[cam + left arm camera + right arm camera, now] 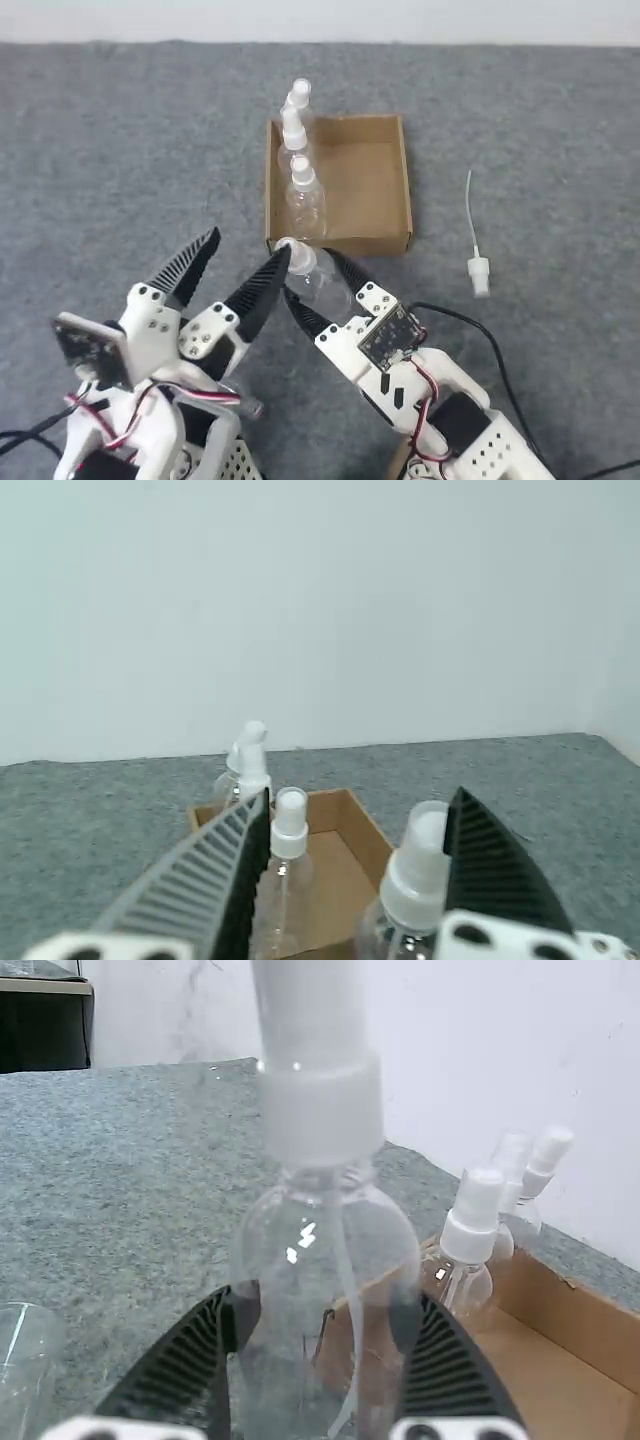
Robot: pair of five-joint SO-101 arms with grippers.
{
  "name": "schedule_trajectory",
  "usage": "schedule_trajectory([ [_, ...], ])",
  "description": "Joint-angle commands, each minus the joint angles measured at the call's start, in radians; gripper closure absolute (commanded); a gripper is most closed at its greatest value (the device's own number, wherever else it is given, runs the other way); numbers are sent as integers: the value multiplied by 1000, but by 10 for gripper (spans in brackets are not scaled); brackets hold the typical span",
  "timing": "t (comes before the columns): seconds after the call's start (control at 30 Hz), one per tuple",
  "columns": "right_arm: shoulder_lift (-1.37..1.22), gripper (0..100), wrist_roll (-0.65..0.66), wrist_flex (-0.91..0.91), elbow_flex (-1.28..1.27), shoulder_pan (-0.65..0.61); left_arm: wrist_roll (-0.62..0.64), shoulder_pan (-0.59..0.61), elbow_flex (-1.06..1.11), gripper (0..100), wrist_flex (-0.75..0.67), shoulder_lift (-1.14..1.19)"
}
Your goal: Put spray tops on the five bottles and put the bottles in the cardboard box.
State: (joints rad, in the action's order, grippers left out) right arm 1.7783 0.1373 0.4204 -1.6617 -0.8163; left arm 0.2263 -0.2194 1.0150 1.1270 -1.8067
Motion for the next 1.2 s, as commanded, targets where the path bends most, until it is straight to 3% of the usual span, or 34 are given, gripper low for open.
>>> schedule_trajectory([
  [0.0, 31, 937, 12, 7, -18, 38, 60, 103, -48, 739, -48, 2],
  [0.2, 31, 937, 12, 7, -18, 54, 89, 215, 18, 739, -55, 2],
  [0.6, 30, 937, 12, 7, -18, 53, 91, 206, 252, 742, -192, 2],
  [0.97, 21, 937, 12, 7, -20, 48, 84, -3, 263, 742, -152, 3],
  [1.17, 21, 937, 11, 8, -20, 48, 84, -29, 263, 742, -147, 3],
])
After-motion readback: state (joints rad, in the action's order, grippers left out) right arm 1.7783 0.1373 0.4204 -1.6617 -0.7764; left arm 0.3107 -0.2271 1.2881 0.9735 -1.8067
